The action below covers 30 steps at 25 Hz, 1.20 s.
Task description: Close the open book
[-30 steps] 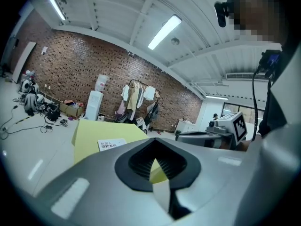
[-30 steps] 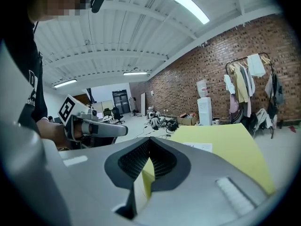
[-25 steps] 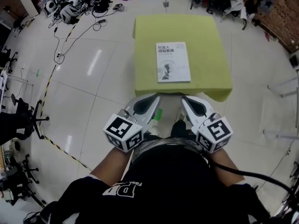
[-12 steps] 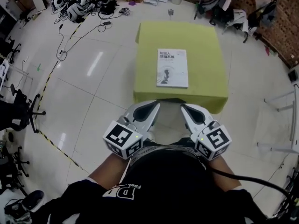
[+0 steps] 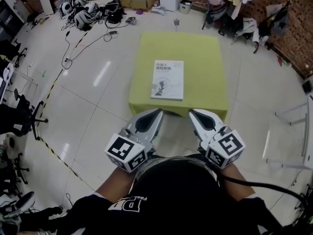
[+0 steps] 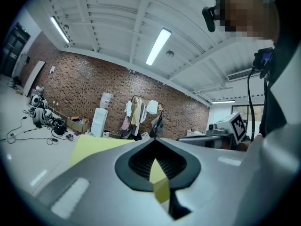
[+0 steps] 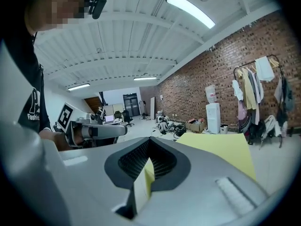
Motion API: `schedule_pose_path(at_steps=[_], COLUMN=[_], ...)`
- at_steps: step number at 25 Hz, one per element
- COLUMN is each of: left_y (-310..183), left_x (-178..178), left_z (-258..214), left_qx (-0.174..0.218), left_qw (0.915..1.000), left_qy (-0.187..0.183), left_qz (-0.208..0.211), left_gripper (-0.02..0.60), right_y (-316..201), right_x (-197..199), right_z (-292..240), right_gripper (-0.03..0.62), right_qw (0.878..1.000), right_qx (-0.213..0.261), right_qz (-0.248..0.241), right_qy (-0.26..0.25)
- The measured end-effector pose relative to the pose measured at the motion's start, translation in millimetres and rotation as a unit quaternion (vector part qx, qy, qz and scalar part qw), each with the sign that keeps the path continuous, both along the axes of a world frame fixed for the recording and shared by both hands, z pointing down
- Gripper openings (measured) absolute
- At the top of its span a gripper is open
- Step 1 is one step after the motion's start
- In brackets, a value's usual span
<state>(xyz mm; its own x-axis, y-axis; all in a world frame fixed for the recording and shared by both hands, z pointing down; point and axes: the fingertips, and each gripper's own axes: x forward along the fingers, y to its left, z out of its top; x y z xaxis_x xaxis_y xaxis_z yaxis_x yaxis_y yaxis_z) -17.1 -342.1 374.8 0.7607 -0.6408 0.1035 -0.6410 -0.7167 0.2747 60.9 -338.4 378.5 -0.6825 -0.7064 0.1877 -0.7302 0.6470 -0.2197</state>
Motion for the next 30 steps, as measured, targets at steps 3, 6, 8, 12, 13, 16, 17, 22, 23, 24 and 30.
schedule_pose_path(at_steps=[3,6,8,12,13,16,17,22,23,24,30], left_y=[2.4,4.4,4.7,3.4,3.4,2.8,2.0,0.7,0.5,0.1,1.3], left_x=[12.7,24.1,33.5,43.2,43.7,40.0,37.8,33.9,33.9,33.8,26.8], left_z=[2.1,3.8,0.9,-6.4,-6.8,-0.7,1.1,-0.8,-1.1,-1.1,2.6], left_qx=[-0.006,-0.015,-0.017,-0.012,-0.011,-0.010,-0.009,-0.006,-0.005,-0.004,-0.003], left_qw=[1.0000,0.9997,0.9994,0.9986,0.9982,0.9969,0.9966,0.9957,0.9956,0.9955,0.9954], left_qy=[-0.008,-0.014,-0.015,-0.023,-0.029,-0.048,-0.051,-0.052,-0.053,-0.054,-0.055], left_qz=[0.002,0.012,0.024,0.047,0.051,0.062,0.063,0.076,0.077,0.077,0.079], left_gripper=[0.008,0.008,0.008,0.008,0.008,0.008,0.008,0.008,0.008,0.008,0.008], right_y=[3.8,9.5,12.3,12.8,12.9,10.8,10.2,11.0,11.3,11.6,11.5], right_x=[15.1,24.8,30.3,31.6,31.0,27.9,25.9,21.7,22.0,22.3,18.3], right_z=[0.4,1.7,1.3,4.8,7.2,9.1,8.5,13.9,17.4,21.2,23.3], right_gripper=[0.006,0.006,0.006,0.006,0.006,0.006,0.006,0.006,0.006,0.006,0.006], right_qw=[1.000,1.000,1.000,1.000,0.999,0.999,0.998,0.998,0.998,0.998,0.998], right_qx=[0.009,0.008,0.006,-0.005,-0.007,-0.015,-0.015,-0.015,-0.014,-0.013,-0.014], right_qz=[-0.003,0.003,0.011,0.025,0.028,0.043,0.044,0.058,0.059,0.058,0.061], right_qy=[0.005,0.001,-0.004,-0.017,-0.019,-0.029,-0.030,-0.008,-0.006,-0.004,-0.007])
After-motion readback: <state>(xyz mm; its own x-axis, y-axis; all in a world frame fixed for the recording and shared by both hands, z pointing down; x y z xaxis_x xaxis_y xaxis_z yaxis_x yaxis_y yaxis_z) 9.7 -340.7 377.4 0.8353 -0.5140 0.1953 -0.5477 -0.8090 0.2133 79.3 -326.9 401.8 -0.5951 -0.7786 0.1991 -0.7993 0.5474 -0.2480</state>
